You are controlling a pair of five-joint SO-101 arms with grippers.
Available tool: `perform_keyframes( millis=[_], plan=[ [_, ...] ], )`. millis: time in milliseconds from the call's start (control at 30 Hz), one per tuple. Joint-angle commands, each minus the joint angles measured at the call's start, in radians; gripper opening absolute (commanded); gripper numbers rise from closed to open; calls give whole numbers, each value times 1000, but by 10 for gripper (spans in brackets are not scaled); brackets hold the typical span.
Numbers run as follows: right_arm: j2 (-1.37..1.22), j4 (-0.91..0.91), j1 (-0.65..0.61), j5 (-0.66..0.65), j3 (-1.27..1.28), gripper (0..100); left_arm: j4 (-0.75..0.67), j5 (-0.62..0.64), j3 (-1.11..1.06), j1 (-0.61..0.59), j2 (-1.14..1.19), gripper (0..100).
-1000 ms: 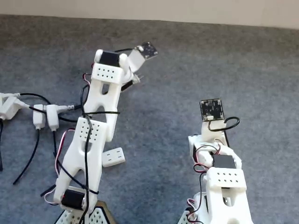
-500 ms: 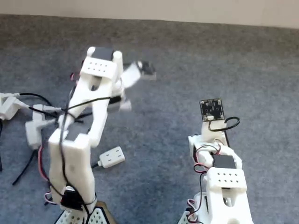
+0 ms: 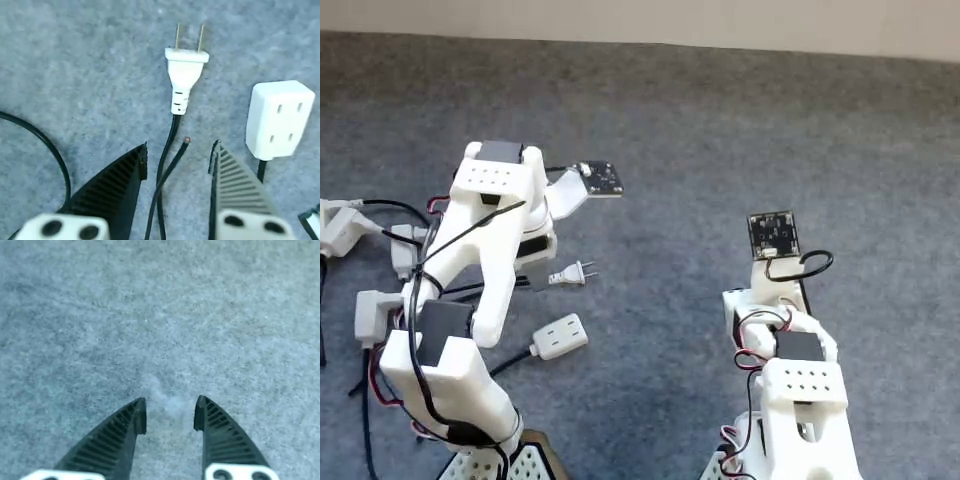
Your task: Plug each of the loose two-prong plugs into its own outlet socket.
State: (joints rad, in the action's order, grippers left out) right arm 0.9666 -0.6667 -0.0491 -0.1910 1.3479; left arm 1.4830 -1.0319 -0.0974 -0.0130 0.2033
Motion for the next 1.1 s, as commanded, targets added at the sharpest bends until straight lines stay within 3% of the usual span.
perform_keyframes(
  millis=[0, 267, 333, 500, 867, 1067],
  plan=[
    [13, 19, -2, -12, -16, 163, -40, 43, 2, 8, -50, 221],
    [13, 19, -2, -12, -16, 163, -187, 75, -18, 51, -50, 221],
    [13, 19, -2, -12, -16, 163, -184, 124, -7, 65, -51, 221],
    [13, 19, -2, -14, -16, 163, -77, 89, -30, 116, -50, 221],
    [13, 19, -2, -14, -15, 163, -193, 83, -15, 56, 202, 216],
    [13, 19, -19, -14, -1, 163, -160, 83, 104, 77, 268, 0]
  ],
)
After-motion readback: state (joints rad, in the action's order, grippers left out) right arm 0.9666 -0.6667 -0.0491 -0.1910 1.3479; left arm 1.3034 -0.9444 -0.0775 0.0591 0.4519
